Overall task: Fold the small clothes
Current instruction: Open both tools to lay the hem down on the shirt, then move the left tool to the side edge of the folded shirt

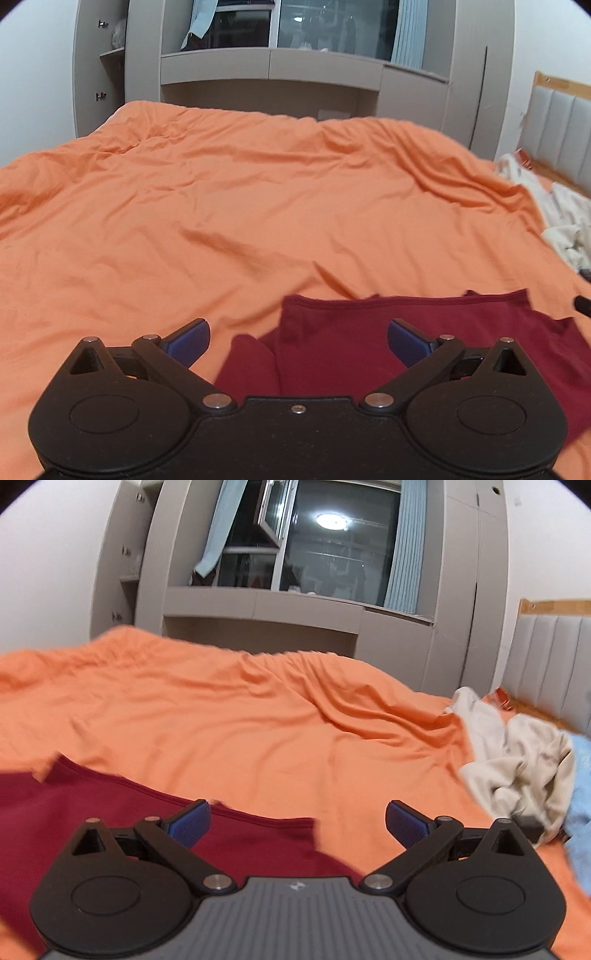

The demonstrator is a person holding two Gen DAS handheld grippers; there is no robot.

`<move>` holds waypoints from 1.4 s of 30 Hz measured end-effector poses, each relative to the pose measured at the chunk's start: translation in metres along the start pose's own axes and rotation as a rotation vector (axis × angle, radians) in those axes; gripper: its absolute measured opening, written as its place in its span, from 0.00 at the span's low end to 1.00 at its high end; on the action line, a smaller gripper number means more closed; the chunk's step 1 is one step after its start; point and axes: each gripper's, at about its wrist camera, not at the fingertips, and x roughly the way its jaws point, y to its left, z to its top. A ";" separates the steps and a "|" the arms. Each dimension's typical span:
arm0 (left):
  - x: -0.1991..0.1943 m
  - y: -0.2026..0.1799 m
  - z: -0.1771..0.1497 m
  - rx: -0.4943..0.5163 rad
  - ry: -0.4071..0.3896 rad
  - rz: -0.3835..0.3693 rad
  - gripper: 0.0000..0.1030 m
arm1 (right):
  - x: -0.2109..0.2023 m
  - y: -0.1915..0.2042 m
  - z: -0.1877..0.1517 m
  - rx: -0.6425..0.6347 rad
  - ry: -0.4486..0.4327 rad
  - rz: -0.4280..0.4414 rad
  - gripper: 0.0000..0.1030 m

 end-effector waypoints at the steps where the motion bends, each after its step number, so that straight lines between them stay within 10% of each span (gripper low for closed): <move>1: -0.008 0.002 -0.005 -0.010 -0.009 -0.008 0.99 | -0.007 0.006 0.000 0.020 -0.008 0.012 1.00; 17: -0.066 0.045 -0.083 -0.269 -0.024 -0.071 0.99 | -0.042 0.084 -0.040 0.046 0.043 0.054 1.00; 42: -0.051 0.019 -0.102 -0.225 0.092 -0.155 0.99 | -0.033 0.133 -0.071 -0.175 0.063 0.054 1.00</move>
